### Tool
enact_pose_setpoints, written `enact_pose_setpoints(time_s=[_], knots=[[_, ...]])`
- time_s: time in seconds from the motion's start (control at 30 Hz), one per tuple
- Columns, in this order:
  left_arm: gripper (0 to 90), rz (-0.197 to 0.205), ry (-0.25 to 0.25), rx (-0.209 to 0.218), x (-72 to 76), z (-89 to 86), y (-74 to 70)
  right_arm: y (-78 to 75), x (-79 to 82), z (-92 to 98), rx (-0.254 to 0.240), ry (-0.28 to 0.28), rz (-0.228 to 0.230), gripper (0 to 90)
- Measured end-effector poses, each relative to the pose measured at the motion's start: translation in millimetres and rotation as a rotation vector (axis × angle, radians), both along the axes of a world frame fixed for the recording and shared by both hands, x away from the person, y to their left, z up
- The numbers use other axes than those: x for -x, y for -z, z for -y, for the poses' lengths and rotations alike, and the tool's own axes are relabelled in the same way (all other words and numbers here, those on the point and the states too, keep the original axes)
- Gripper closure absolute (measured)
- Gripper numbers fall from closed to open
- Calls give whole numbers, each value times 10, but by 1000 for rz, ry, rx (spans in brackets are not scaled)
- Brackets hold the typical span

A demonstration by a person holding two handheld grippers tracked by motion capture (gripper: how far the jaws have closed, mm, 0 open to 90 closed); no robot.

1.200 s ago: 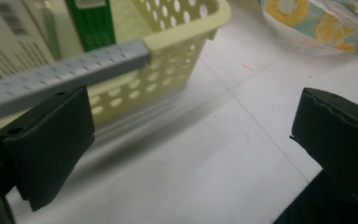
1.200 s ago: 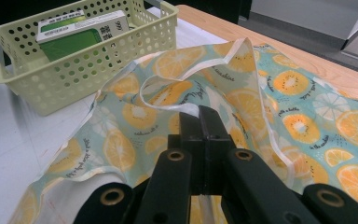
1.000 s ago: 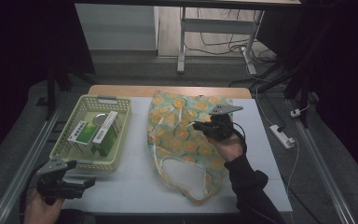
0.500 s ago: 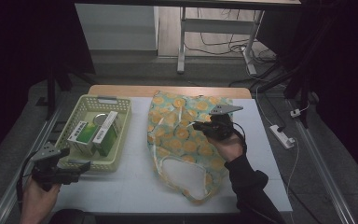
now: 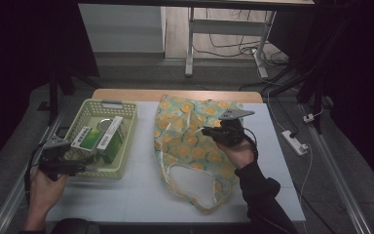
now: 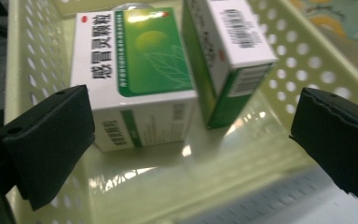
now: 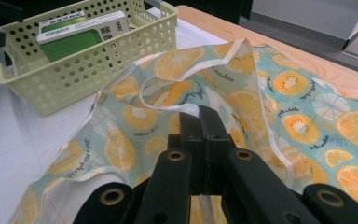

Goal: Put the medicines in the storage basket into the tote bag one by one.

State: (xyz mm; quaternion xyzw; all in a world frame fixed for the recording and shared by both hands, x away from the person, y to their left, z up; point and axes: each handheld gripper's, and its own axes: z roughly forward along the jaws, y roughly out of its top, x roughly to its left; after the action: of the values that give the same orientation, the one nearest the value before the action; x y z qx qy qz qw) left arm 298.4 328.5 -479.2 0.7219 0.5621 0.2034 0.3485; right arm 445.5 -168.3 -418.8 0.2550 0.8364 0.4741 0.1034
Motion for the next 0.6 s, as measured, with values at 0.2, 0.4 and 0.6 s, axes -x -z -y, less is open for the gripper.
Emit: enact_pose_setpoints(time_s=[0.2,0.4,0.6], knots=[[0,-41,-22,-27,-162,-54,26,-3,2,-5,-1,-3,1,900],[0,-68,-40,-29,-276,-114,65,-10,1,-1,0,0,3,900],[0,-110,-48,-38,-371,-138,97,-7,3,-7,1,-4,3,900]])
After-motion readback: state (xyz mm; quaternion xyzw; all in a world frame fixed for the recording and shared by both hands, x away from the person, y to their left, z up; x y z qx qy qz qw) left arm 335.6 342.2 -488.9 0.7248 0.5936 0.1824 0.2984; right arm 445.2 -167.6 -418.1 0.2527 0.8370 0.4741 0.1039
